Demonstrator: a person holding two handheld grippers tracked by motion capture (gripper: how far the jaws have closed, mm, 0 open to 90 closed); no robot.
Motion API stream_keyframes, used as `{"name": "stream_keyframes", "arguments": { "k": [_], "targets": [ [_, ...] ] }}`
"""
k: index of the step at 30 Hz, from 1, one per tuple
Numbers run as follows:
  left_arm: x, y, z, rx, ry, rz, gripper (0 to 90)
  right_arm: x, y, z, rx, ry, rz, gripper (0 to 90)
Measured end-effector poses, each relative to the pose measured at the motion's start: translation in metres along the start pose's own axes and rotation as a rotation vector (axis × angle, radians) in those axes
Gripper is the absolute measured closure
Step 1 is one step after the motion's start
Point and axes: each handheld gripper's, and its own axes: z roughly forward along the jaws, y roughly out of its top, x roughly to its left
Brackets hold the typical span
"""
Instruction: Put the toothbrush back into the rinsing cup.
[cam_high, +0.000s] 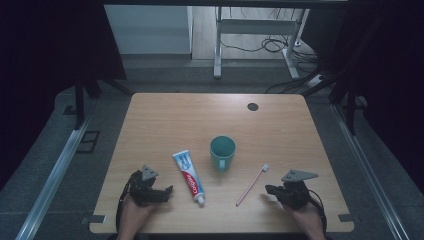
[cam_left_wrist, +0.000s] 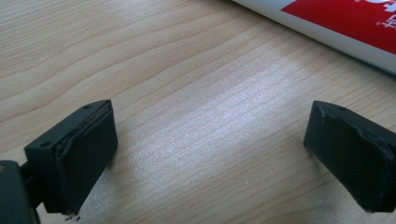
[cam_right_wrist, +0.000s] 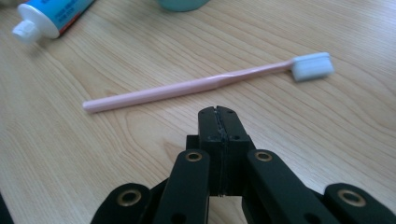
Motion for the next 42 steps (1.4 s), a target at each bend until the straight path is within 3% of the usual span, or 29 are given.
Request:
{"name": "stream_keyframes", "arguments": {
  "k": [9, 26, 36, 42],
  "targets": [
    [0.0, 0.0, 0.0, 0.0, 0.0, 0.0, 2.9, 0.008, 0.009, 0.01, 0.013, 0.039, 0.001, 89.2],
    [0.0, 0.0, 0.0, 0.001, 0.002, -0.001, 2.8, 0.044, 0.034, 0.042, 0.046, 0.115, -0.088, 89.2],
    [0.0, 0.0, 0.0, 0.0, 0.002, -0.002, 2.8, 0.056, 0.028, 0.058, 0.089, 0.133, -0.117, 89.0],
    [0.0, 0.0, 0.0, 0.0, 0.002, -0.002, 2.8, 0.056, 0.021, 0.057, 0.09, 0.13, -0.115, 89.0]
  ]
}}
